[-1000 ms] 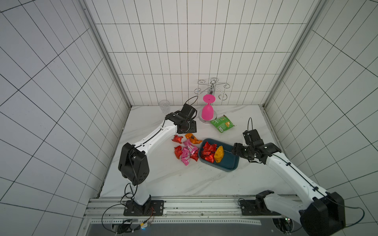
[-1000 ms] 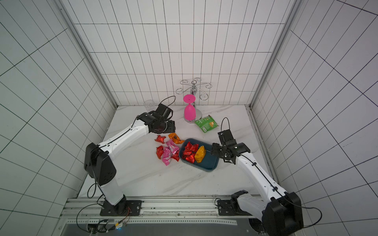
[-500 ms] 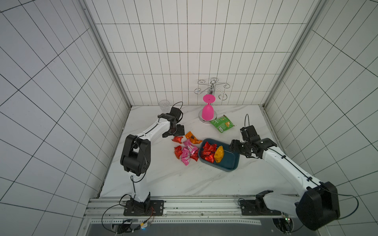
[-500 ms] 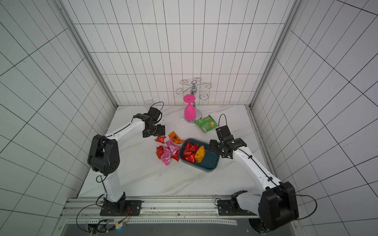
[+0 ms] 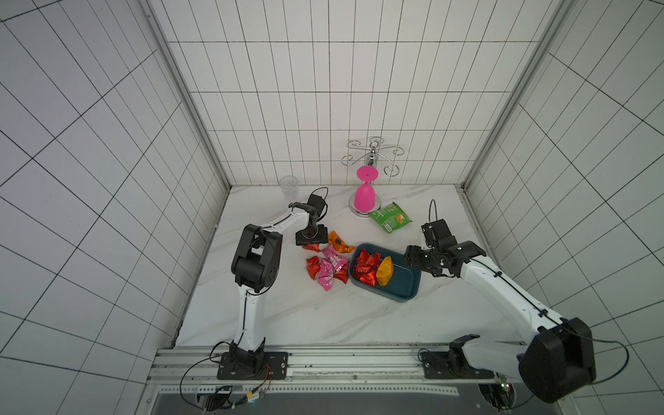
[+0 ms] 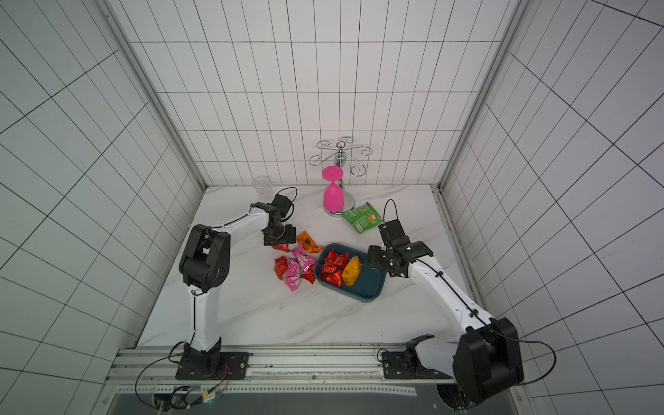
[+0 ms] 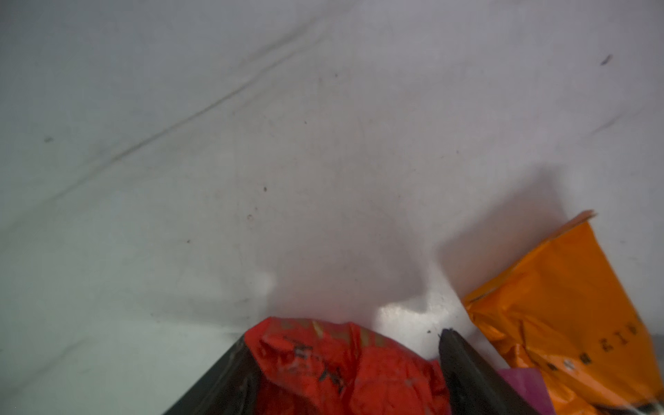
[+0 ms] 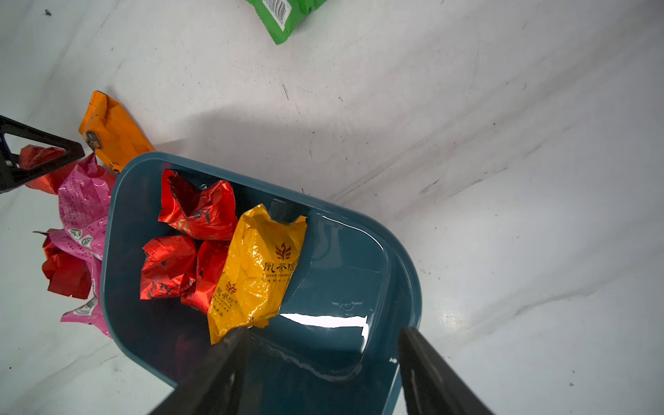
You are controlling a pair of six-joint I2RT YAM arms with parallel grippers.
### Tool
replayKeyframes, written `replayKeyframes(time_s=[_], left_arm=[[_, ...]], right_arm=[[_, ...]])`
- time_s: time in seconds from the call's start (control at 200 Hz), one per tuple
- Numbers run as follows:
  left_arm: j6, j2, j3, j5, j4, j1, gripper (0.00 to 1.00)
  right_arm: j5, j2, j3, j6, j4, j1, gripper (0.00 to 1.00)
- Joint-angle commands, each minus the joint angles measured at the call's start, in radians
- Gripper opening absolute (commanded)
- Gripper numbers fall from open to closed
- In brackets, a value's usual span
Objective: Put the tea bags into the storage box
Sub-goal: Pick up the tea bag from the center of the board, then place the tea bag in the storage box.
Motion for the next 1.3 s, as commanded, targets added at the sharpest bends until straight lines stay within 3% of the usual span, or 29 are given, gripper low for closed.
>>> replayKeyframes(time_s=[0.0, 0.075, 0.315, 0.56, 0.904, 1.094, 1.299], left_arm=[[0.011, 0.024, 0.008, 0.004, 0.025, -0.003, 0.55], [0.008, 0.015, -0.011, 0.004, 0.039, -0.003, 0.47], [-0.004, -0.058, -0.027, -0.021, 0.037, -0.003, 0.46], [-0.027, -0.224, -0.057, 0.017, 0.007, -0.034, 0.45], [-0.051, -0.345, -0.037, 0.036, -0.019, -0.315, 0.47], [-0.050, -0.263, 0.045, 0.015, -0.009, -0.457, 0.47], [-0.035, -0.129, 0.141, 0.025, -0.020, -0.526, 0.47]], right_arm=[[0.029, -0.017, 0.017, -0.014, -0.032, -0.007, 0.70], [0.034, -0.028, 0.011, -0.014, -0.037, -0.007, 0.70], [0.024, -0.040, 0.001, -0.025, -0.037, -0.007, 0.70], [0.010, -0.037, 0.012, -0.040, -0.033, -0.008, 0.70], [0.009, -0.091, -0.057, 0.020, -0.008, -0.008, 0.70], [0.010, -0.164, -0.096, 0.045, -0.023, -0.009, 0.70], [0.026, -0.258, -0.141, 0.077, -0.043, -0.009, 0.70]])
